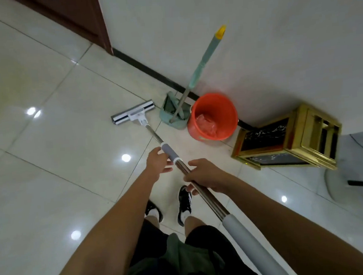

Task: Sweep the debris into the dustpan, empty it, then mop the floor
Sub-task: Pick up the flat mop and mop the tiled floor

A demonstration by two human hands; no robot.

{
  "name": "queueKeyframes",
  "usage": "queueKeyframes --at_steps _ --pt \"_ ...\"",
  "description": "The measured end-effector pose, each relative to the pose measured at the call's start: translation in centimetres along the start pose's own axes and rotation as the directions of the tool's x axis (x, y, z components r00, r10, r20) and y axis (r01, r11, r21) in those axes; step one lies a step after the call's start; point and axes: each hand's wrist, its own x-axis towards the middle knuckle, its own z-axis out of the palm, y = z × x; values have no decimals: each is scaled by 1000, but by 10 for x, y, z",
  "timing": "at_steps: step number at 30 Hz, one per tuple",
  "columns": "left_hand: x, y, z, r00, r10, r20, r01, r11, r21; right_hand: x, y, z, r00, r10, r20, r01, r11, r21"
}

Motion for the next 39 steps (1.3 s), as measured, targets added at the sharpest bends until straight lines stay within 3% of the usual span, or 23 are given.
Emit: queueKeyframes --at_steps 5,10,15,26,33,39 --pt "11 -20 30 992 -128 15 129 978 -164 22 30 8 994 105 -20 -107 967 -233" --pt "17 -29 67 983 -181 32 184 972 -146 29 67 2 983 -84 -163 -14 850 -527" --pt "23 -30 88 987 -149 -60 143 985 -94 27 75 -16 971 -172 -164 22 751 -659" --pt "-9 -32 85 970 -104 -219 49 969 -243 13 70 -38 943 -330 30 203 504 -840" --pt "-44 -36 13 934 -114 -338 -40 909 -416 0 31 8 905 -364 220 337 298 -893" --pt "-79 -51 -80 883 -146 -446 -152 811 -565 -13 -9 87 849 -377 370 432 95 -897"
